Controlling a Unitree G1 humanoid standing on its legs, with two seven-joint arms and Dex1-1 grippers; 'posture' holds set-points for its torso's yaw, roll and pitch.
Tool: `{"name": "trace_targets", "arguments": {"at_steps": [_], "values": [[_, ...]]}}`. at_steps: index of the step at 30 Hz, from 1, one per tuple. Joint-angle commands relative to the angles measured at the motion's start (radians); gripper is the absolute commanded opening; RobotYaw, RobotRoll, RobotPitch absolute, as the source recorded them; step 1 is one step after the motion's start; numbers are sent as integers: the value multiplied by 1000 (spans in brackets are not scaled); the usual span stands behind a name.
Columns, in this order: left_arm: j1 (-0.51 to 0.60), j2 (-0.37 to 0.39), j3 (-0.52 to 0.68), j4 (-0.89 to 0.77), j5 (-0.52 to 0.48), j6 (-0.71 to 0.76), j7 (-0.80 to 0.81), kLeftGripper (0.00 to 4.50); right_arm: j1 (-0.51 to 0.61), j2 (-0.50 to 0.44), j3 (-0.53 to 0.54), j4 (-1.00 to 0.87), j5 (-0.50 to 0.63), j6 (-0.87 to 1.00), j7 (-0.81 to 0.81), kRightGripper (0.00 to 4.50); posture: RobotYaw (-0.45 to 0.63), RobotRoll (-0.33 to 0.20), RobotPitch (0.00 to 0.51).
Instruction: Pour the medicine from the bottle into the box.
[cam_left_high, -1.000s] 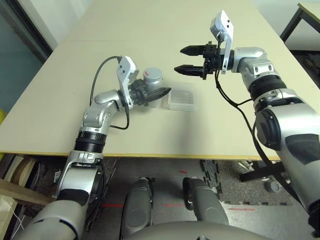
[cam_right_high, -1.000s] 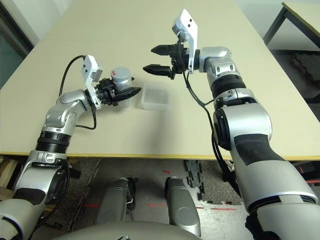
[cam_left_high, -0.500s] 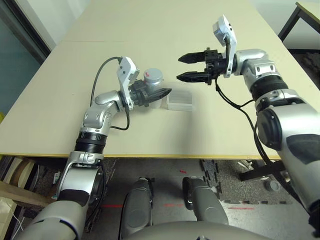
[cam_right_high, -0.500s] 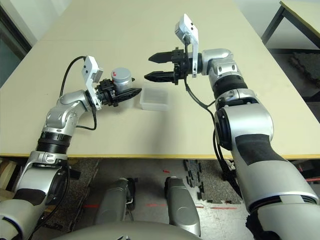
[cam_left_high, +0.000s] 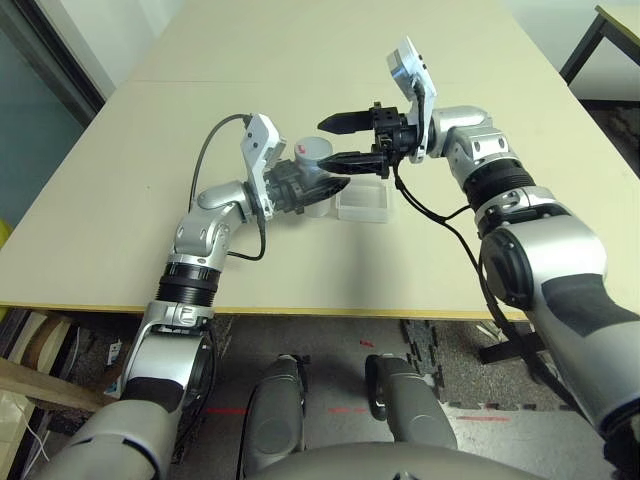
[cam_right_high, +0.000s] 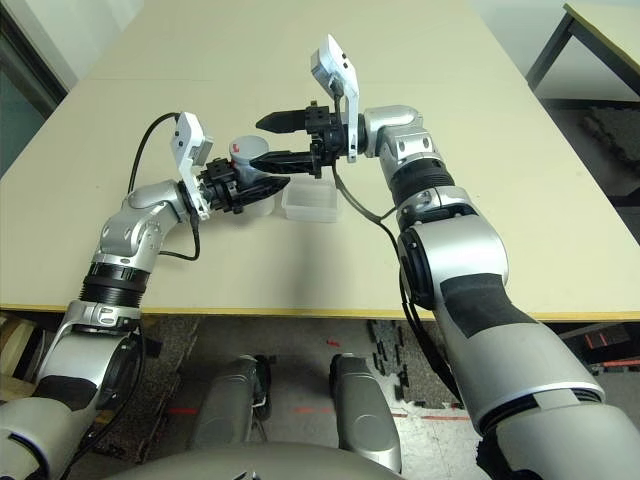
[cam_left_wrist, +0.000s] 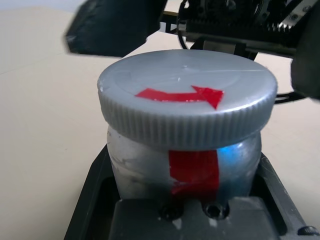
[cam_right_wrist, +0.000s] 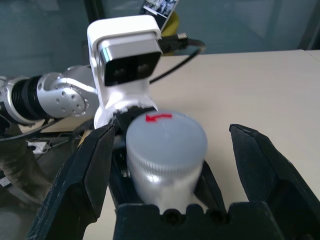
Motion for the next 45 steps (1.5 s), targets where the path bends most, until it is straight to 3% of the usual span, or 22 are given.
{"name": "trace_targets", "arguments": {"at_steps": [1,9,25,45], "values": [[-11,-3,-12,-4,8,-9,-5,2650,-12,13,-4,-11,1,-17,-19,4500,-60,0,121],[-12,-2,-13,-15,4,-3,-3,2650,-12,17,9,17,-33,-59,-105,4500,-55,0,123],[-12,4,-14,-17,-3,2,3,2650,-7,-84,3,46,-56,-74,-131,4500,-62,0,128],[-7,15,-4,-6,1,-5,2,2650,-17,-167,-15,29,-15,31,89,4500,-62,0,132]]}}
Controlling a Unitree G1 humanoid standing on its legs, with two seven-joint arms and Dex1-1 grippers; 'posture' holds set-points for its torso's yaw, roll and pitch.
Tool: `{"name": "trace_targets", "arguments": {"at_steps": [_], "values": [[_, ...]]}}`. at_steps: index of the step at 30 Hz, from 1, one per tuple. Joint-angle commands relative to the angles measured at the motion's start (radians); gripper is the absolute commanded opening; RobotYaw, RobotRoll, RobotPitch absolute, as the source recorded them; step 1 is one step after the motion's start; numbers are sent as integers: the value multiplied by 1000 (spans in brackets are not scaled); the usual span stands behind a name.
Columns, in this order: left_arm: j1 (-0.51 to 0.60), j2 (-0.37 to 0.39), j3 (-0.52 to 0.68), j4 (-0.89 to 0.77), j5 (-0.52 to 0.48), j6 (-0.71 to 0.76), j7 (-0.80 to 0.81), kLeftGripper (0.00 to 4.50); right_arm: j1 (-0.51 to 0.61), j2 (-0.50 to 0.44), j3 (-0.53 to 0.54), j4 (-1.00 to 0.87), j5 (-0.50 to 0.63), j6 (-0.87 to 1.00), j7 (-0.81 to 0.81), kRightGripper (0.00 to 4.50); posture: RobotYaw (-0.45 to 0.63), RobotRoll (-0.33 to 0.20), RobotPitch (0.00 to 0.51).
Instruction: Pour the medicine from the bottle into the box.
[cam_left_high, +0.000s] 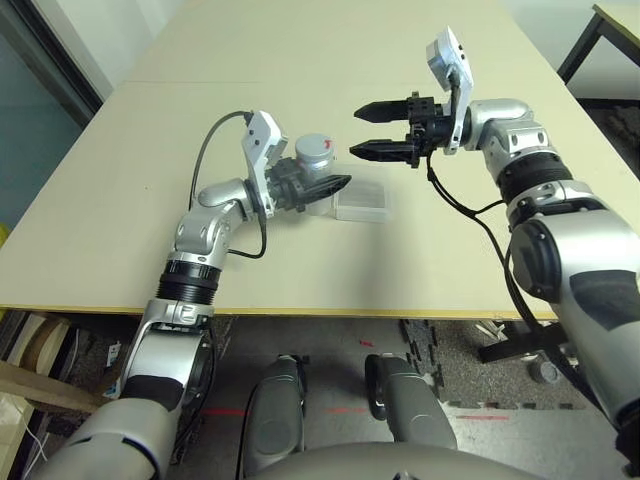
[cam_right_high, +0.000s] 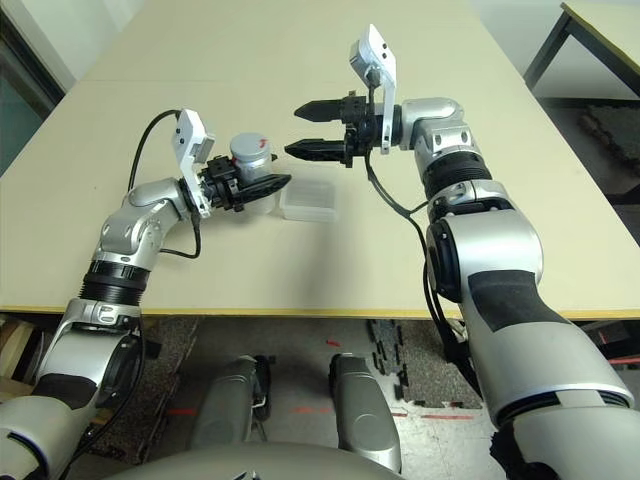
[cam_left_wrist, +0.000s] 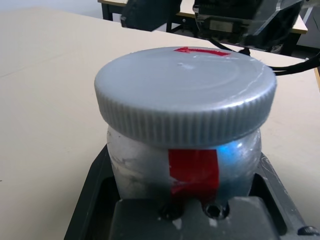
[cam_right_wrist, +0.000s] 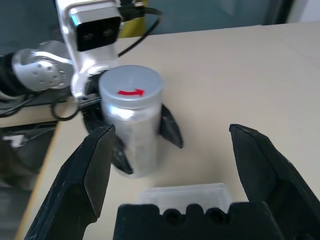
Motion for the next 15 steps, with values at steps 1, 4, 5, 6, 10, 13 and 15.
{"name": "trace_targets", "arguments": {"at_steps": [1,4,5,6,10,13,15], "values": [[3,4,-1,-4,3,-8,-7,2650,-8,-1,-7,-22,11,17,38,4500,-63,0,132],[2,-2,-5,-2,3,-9,-7,2650,-3,16,-8,-39,22,26,51,4500,-69,0,131],[2,-5,-7,-1,3,-9,-8,2650,-2,25,-8,-45,24,27,51,4500,-70,0,131],[1,-7,-10,-1,4,-9,-8,2650,-1,34,-8,-50,26,27,49,4500,-73,0,131],[-3,-16,-15,3,6,-12,-11,2650,-6,62,-9,-61,33,27,29,4500,-77,0,129],[-8,-19,-16,6,7,-12,-13,2650,-14,78,-6,-62,35,26,28,4500,-77,0,128],[-10,-19,-16,7,7,-12,-14,2650,-16,86,-2,-65,33,24,30,4500,-77,0,127]]}}
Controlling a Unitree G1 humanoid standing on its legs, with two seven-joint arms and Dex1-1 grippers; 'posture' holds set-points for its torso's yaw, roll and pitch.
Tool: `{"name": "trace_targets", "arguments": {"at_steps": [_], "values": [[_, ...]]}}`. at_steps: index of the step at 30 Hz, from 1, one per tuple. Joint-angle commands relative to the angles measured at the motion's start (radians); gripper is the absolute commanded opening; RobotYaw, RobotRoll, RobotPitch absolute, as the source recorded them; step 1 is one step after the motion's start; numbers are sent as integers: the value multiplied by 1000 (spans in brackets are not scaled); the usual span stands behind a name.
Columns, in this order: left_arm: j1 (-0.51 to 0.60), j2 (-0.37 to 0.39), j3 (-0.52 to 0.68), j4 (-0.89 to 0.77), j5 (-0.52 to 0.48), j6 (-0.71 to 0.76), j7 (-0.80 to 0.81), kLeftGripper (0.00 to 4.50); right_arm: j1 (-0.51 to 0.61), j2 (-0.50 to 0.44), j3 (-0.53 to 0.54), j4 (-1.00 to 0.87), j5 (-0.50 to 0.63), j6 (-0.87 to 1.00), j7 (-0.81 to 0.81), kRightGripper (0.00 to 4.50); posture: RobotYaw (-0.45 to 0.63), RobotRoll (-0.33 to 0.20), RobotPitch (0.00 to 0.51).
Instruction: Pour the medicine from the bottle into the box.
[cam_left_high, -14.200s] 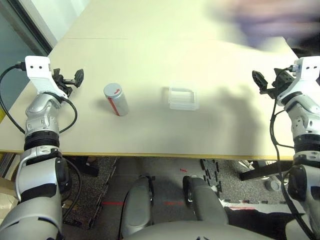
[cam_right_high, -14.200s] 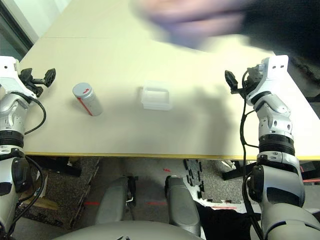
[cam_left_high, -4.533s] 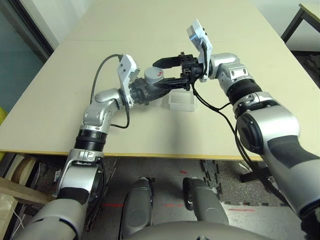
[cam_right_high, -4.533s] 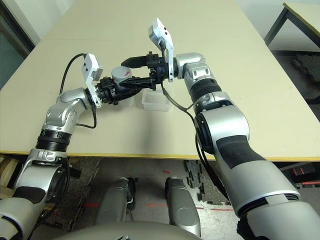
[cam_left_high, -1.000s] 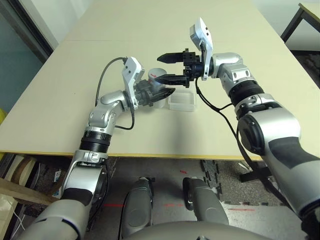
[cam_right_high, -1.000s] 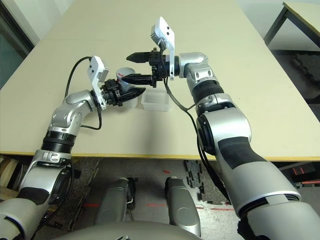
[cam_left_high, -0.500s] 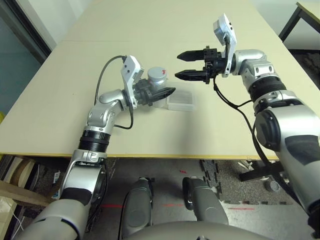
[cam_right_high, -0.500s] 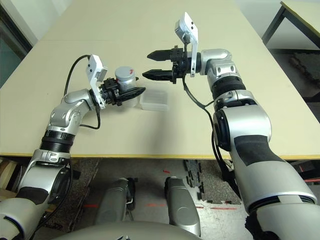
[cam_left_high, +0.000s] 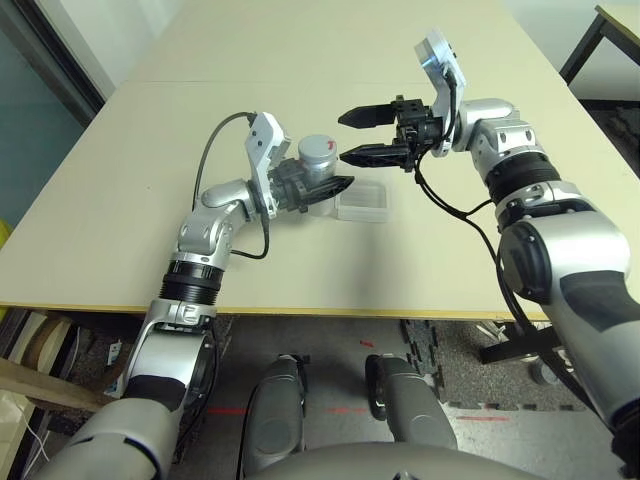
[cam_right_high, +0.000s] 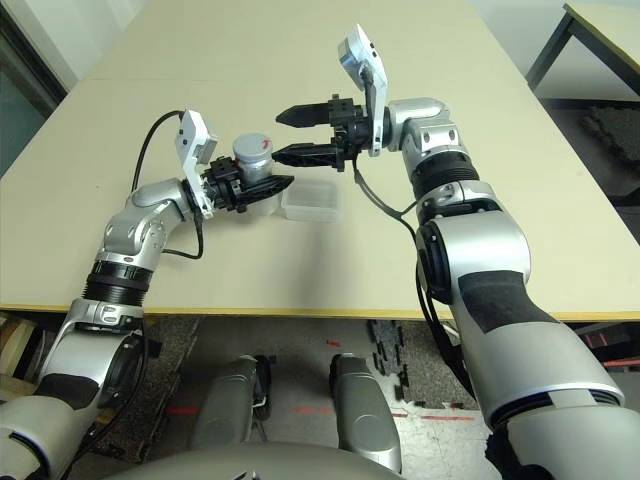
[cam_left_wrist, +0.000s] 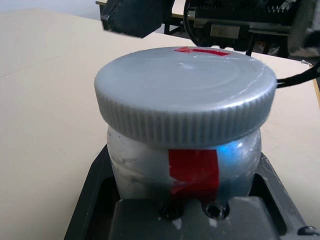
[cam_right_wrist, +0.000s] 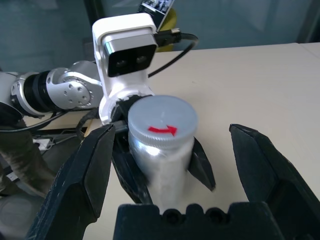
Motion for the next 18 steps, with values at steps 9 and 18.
{"name": "trace_targets", "arguments": {"at_steps": [9,18], "values": [[-9,-4,-14,1,9,-10,-14,2650,-11,43,15,-22,-11,-15,-12,4500,-70,0,125],[-5,-2,-16,-6,9,-8,-11,2650,2,65,35,-25,-22,-32,-14,4500,-67,0,123]]}}
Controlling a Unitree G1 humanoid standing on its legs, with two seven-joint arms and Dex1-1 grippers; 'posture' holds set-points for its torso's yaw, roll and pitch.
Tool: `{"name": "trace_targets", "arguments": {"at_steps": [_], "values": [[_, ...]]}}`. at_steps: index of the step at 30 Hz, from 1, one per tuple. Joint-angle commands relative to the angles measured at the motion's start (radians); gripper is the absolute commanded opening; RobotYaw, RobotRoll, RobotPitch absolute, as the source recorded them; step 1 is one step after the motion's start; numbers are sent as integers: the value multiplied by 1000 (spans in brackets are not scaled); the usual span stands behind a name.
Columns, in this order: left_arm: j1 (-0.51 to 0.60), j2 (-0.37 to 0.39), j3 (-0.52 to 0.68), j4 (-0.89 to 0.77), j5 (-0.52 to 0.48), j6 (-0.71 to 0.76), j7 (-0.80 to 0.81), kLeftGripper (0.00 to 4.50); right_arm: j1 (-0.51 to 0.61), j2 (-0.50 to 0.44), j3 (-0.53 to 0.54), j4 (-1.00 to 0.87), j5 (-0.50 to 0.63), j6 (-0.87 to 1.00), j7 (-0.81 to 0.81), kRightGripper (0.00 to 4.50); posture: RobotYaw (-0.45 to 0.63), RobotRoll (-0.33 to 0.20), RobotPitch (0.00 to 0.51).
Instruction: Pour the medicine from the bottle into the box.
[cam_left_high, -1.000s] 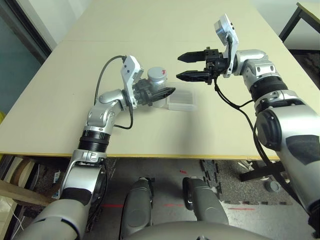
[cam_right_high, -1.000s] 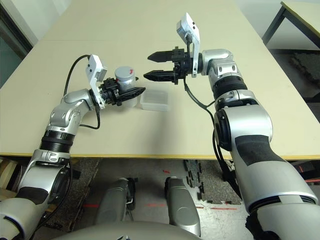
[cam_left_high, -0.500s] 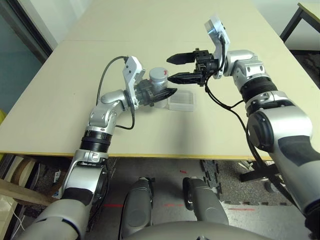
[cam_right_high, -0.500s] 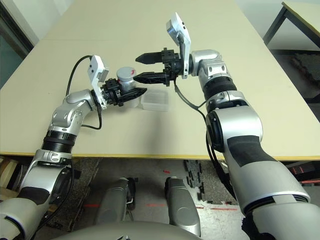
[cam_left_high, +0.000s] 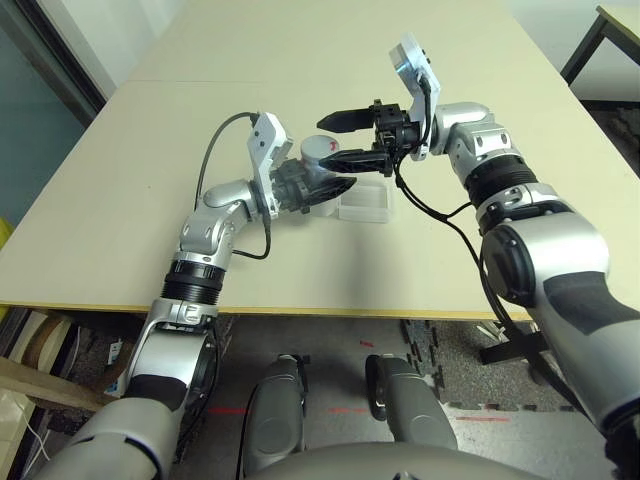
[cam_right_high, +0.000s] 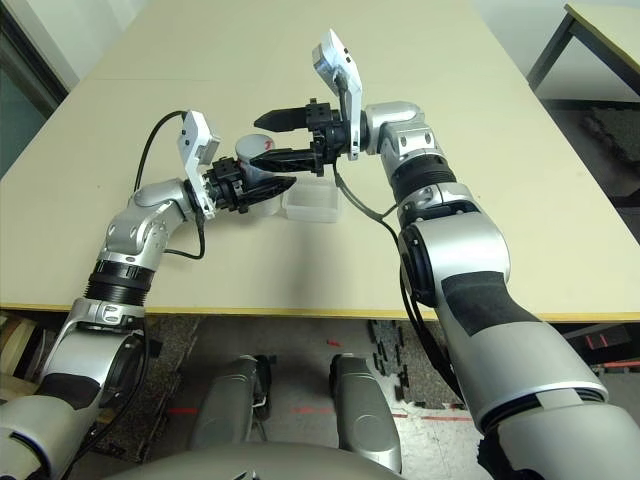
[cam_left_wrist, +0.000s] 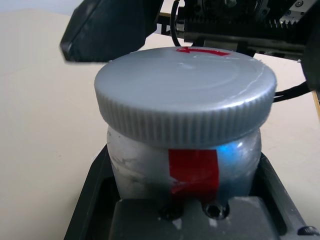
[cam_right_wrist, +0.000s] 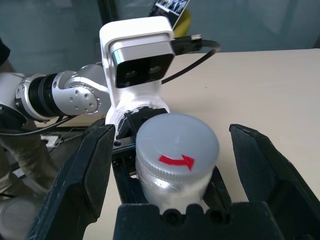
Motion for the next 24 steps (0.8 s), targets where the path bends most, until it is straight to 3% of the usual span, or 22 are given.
{"name": "trace_targets", "arguments": {"at_steps": [1,5,11,24], "values": [[-3,1,-9,-7,8,-6,-4,2650,8,2,13,-20,-13,-16,-2,4500,-67,0,123],[-4,0,-9,-7,8,-5,-4,2650,9,2,17,-19,-14,-20,-5,4332,-67,0,124],[-3,-1,-10,-8,8,-4,-2,2650,10,2,9,-20,-4,-14,-16,2594,-68,0,126],[7,0,-5,-8,6,-6,5,2650,-31,-7,-149,-67,171,236,-79,2591,-65,0,127]]}}
